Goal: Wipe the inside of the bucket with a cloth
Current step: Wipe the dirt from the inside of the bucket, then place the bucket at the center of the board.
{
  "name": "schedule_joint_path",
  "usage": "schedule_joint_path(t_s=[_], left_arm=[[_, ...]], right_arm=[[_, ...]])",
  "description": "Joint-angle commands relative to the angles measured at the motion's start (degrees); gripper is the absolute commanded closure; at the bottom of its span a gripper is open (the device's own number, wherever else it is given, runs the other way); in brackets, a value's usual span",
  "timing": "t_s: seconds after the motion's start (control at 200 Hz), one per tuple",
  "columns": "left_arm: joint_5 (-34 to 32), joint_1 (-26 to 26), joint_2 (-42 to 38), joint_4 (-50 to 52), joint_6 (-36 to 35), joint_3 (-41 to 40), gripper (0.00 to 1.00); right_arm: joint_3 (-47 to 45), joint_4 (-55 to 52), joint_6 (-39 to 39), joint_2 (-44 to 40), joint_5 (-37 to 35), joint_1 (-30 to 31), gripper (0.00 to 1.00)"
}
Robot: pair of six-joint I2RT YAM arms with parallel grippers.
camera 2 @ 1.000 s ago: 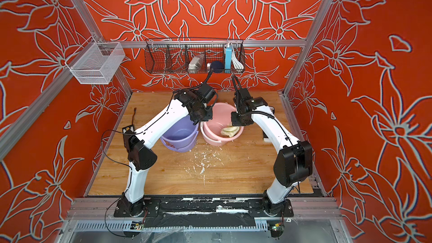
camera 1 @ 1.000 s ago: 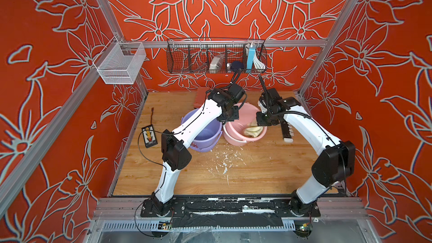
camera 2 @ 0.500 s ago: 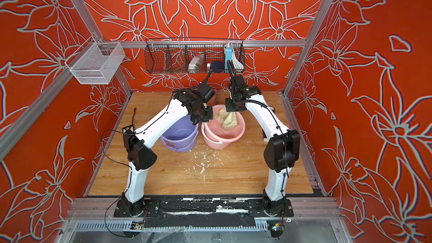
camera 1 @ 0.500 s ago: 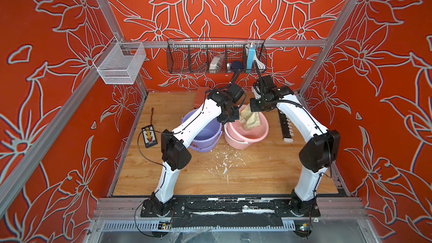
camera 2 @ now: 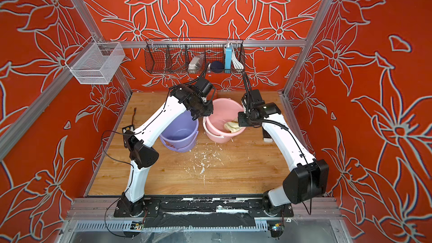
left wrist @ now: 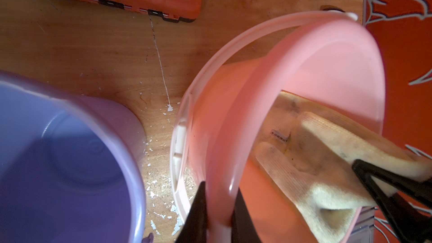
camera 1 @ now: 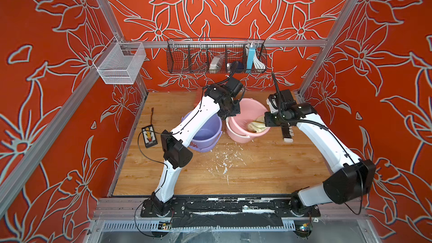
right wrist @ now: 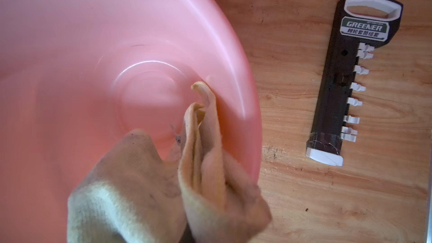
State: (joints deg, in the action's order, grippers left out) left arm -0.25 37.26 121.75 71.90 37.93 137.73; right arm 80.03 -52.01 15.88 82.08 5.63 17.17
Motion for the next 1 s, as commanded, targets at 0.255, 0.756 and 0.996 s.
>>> schedule_joint_path(t_s=[0.255, 0.756, 0.996], left_arm=[[0.3, -1.4, 1.2, -2.4, 3.3, 0.8, 1.00], [10.9, -1.3, 5.9, -6.8, 6.8, 2.1, 1.00], [11.2, -1.2, 8.1, -7.1, 6.9, 2.5, 1.00]], right_arm=[[-9.8, -4.2, 1.9, -12.7, -3.4, -11.4, 1.00], [-14.0, 6.5, 8.8, -32.4, -8.8, -19.2, 1.00], [-16.5, 12.6, 11.1, -28.5, 4.0, -20.6, 1.00]])
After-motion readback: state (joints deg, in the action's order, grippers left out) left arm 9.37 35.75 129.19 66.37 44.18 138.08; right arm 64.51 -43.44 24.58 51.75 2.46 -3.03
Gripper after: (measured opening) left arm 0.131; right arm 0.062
